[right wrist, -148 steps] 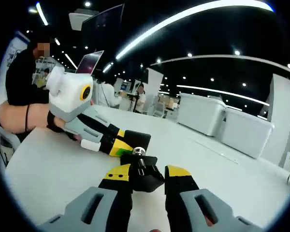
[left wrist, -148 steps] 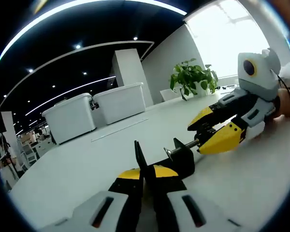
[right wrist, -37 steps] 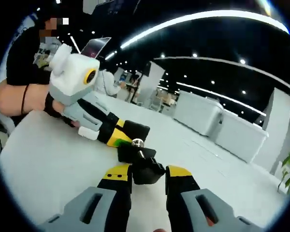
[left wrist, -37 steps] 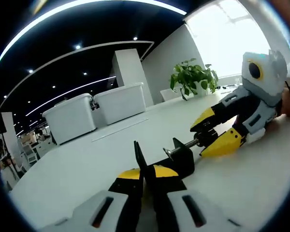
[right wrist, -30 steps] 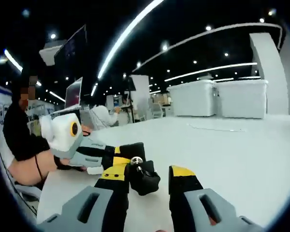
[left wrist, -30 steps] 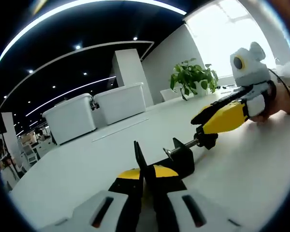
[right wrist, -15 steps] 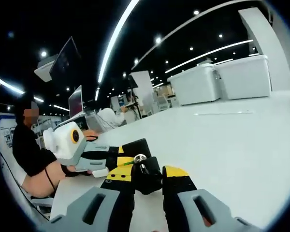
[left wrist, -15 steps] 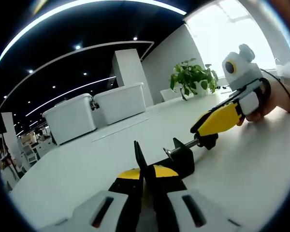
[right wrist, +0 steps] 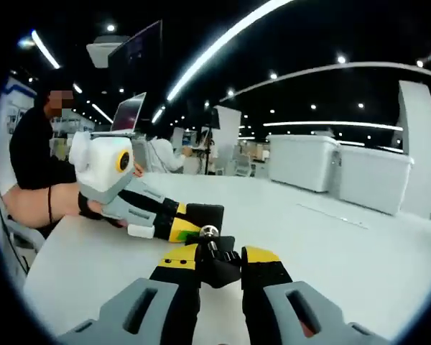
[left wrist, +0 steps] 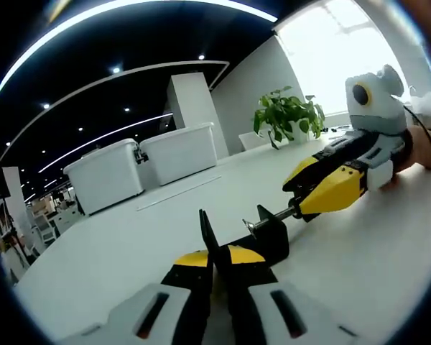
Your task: Clamp the fixed fixture on the desktop, loosen the retaining clip, secure it to the edge of the desk, and tighten the retaining clip.
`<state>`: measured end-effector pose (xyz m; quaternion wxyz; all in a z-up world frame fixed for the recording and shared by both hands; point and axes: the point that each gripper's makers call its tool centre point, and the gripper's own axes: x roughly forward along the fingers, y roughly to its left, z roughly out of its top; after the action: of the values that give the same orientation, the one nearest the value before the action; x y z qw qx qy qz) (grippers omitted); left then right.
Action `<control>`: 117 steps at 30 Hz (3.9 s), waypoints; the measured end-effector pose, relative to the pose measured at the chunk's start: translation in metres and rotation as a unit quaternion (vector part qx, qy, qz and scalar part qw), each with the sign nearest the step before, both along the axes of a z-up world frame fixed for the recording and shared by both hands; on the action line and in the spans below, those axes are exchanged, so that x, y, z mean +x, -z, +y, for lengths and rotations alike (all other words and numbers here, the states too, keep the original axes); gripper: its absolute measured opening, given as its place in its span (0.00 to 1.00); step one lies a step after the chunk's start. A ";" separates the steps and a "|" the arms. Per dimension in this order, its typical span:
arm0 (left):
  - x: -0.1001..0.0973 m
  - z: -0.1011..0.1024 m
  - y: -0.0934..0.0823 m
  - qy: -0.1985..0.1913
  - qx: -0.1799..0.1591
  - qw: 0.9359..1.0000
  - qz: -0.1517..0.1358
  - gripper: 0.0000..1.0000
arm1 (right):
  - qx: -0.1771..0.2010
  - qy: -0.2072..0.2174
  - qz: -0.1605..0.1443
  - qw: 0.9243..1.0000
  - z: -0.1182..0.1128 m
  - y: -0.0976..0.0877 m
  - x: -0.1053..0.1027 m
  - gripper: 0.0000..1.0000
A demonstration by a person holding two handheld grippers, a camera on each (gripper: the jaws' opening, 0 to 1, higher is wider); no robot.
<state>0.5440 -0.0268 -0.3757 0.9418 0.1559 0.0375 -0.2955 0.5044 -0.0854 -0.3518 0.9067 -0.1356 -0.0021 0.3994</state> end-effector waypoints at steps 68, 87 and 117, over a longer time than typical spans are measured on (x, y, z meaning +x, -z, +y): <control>-0.011 0.001 0.001 0.000 -0.002 1.000 -0.001 0.07 | 0.120 0.006 0.145 0.982 -0.001 0.000 0.012 0.24; -0.008 0.002 0.001 -0.001 -0.001 1.000 -0.002 0.07 | -0.049 0.010 -0.078 0.996 0.007 0.001 0.005 0.21; -0.005 0.001 0.000 -0.001 -0.001 1.000 -0.002 0.07 | -0.025 -0.012 -0.080 0.996 0.007 -0.008 -0.004 0.17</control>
<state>0.5389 -0.0256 -0.3758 0.9424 0.1560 0.0353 -0.2939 0.5004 -0.0782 -0.3437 0.8953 -0.1896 -0.0662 0.3977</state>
